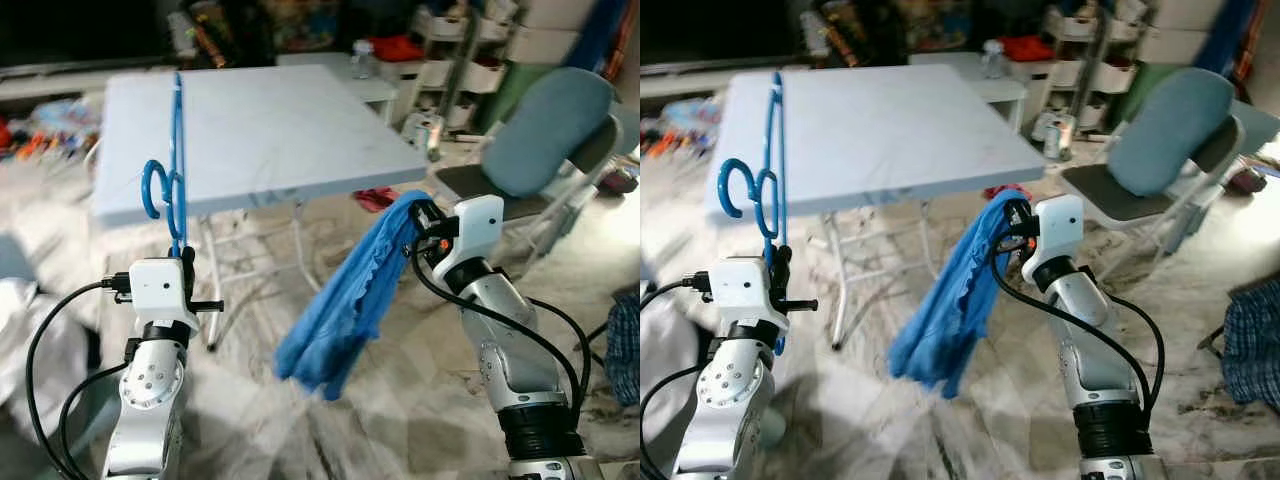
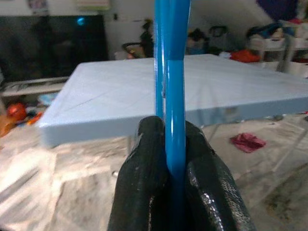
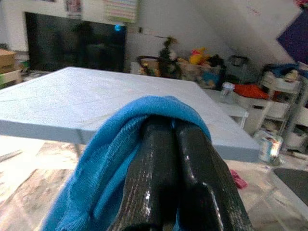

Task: Hang hanger

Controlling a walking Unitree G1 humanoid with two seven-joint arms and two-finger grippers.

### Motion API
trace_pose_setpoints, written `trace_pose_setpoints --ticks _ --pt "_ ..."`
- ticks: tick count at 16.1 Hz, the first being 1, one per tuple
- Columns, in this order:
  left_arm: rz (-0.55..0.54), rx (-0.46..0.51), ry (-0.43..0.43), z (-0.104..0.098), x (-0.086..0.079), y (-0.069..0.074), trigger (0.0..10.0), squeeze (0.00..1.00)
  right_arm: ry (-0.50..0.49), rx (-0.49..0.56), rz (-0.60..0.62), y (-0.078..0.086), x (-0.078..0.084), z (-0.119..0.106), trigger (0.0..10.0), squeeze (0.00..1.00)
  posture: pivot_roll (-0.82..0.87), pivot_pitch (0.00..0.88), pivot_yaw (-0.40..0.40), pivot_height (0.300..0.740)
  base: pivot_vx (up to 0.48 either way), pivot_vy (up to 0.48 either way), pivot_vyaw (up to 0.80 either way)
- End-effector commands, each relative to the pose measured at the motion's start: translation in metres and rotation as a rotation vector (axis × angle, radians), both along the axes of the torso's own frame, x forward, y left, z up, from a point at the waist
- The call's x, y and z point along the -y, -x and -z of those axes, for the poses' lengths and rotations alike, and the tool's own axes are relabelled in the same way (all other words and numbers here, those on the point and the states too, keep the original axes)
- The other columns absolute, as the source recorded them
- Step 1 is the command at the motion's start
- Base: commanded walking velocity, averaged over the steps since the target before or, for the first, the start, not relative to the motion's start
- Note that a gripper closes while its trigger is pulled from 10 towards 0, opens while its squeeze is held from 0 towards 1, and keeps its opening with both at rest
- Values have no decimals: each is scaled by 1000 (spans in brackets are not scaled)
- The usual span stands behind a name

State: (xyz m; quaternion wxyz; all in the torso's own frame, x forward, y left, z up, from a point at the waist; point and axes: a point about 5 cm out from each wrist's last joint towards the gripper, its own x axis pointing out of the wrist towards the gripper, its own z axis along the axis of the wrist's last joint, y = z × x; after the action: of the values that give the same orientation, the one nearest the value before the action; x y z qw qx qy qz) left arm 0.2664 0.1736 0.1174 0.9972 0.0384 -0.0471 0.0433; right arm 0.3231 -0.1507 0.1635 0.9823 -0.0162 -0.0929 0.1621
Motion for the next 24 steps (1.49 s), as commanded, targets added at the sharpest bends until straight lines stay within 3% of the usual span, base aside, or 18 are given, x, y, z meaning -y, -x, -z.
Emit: trace_pose_setpoints --ticks 1,7,11,18,24 --pt "21 8 6 -3 6 -3 10000 0 -12 17 19 -3 5 -7 10000 0 -42 0 -46 740 337 0 0" --pt "6 15 -4 -5 0 -8 10000 0 6 43 8 -5 -4 -11 10000 0 -31 0 -46 740 362 0 133" --pt "3 27 -1 -8 -4 -13 10000 0 -31 31 14 -8 -7 -10 10000 0 -28 0 -47 740 403 0 200" --pt "10 24 12 -6 -1 -13 10000 0 -5 40 -7 -8 -12 -9 10000 0 -30 0 -45 740 428 0 0" --pt "20 20 12 -5 0 -14 10000 0 -11 39 -32 -8 -14 -9 10000 0 -29 0 -49 740 442 0 593"
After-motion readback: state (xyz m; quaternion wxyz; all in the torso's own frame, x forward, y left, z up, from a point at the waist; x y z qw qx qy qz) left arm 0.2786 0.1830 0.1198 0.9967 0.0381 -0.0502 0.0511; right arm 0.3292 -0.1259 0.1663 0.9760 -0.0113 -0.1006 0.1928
